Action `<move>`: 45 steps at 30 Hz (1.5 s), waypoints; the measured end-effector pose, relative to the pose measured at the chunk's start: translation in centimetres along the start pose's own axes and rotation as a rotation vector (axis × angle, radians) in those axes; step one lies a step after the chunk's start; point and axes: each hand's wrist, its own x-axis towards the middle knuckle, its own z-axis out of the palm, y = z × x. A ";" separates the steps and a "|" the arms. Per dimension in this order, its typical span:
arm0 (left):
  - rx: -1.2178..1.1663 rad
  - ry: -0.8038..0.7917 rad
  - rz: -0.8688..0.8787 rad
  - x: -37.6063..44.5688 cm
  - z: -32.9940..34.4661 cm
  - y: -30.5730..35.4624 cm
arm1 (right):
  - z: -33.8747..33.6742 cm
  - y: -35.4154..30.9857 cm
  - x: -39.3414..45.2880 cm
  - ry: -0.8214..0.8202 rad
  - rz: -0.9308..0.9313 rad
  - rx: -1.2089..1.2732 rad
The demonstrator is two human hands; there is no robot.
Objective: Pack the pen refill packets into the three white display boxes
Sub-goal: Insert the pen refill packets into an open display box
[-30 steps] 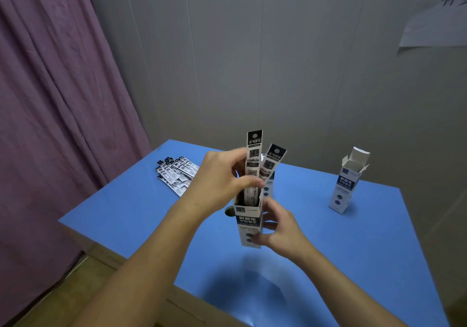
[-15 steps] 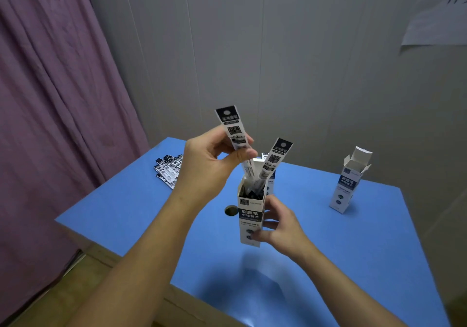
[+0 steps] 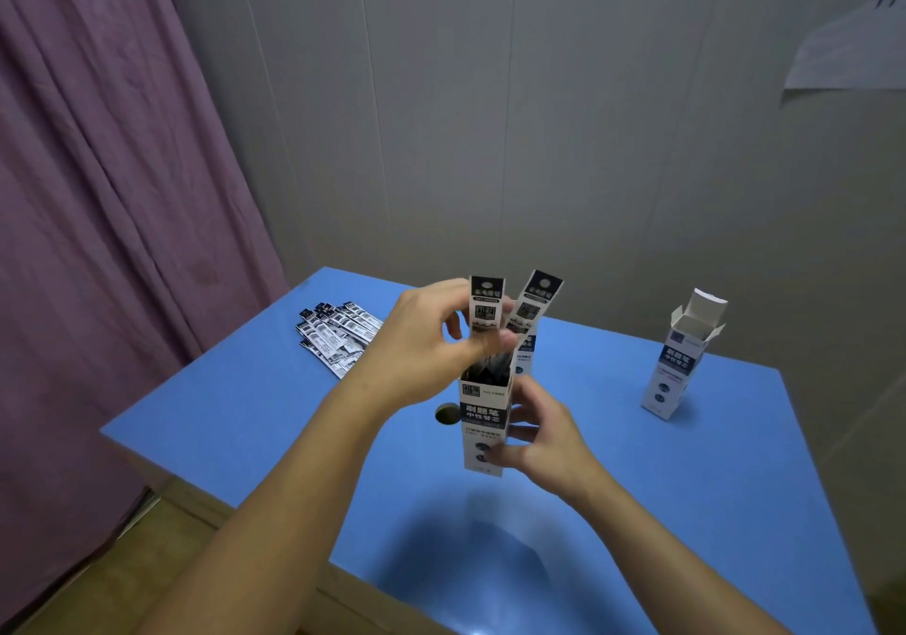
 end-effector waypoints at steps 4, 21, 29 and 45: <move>0.154 -0.031 -0.021 0.6 0.8 -1.1 | 0.1 0.0 0.2 -0.009 -0.001 -0.009; -0.018 -0.105 -0.221 1.6 0.5 -2.0 | -0.7 0.9 0.5 -0.061 0.062 -0.014; 0.147 -0.114 -0.161 1.9 1.4 -2.1 | -1.3 1.1 0.7 -0.050 0.054 -0.018; 0.297 -0.157 -0.008 2.2 2.3 -2.7 | -1.9 3.4 0.6 -0.002 -0.023 -0.073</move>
